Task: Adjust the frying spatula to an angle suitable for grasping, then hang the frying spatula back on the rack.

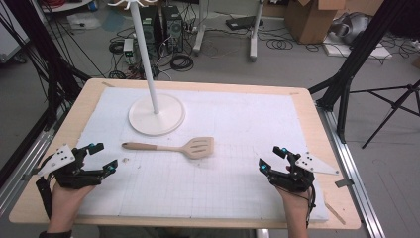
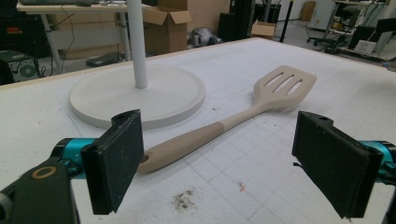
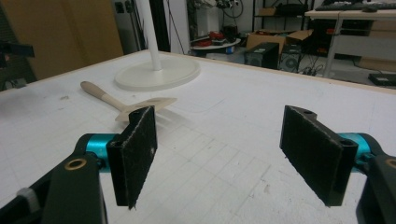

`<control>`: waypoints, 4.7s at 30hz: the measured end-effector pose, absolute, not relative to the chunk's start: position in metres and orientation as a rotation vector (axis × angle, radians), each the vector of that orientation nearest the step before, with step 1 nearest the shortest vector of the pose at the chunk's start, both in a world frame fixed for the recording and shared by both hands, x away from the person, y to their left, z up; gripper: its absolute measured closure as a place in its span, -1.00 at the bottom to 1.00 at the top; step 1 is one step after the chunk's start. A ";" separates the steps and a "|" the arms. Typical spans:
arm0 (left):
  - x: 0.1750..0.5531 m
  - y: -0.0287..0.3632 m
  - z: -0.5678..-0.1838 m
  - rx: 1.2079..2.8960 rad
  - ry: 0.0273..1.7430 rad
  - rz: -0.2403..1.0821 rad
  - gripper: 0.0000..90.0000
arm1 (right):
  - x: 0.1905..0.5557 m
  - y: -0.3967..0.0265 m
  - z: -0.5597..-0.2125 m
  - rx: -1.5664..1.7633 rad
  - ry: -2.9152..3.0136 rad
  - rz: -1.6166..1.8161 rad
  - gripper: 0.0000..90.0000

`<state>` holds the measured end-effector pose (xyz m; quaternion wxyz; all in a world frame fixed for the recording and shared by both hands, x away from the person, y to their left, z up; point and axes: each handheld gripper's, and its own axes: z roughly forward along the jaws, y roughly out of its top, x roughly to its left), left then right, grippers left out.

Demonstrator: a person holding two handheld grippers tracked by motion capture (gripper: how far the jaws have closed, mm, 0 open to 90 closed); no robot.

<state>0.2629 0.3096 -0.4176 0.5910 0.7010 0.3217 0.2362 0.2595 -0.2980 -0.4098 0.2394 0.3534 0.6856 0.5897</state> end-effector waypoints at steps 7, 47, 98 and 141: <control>0.264 0.312 -0.417 1.611 0.752 0.551 -0.62 | 0.258 -0.300 -0.410 0.979 1.866 1.628 -0.46; 0.261 0.321 -0.415 1.615 0.745 0.550 -0.56 | 0.262 -0.295 -0.412 0.956 1.911 1.618 -0.48; 0.263 0.322 -0.413 1.593 0.734 0.528 -0.56 | 0.290 -0.257 -0.388 0.826 2.027 1.655 -0.47; 0.262 0.325 -0.414 1.612 0.734 0.493 -0.56 | 0.388 -0.075 -0.371 0.550 2.577 1.524 -0.66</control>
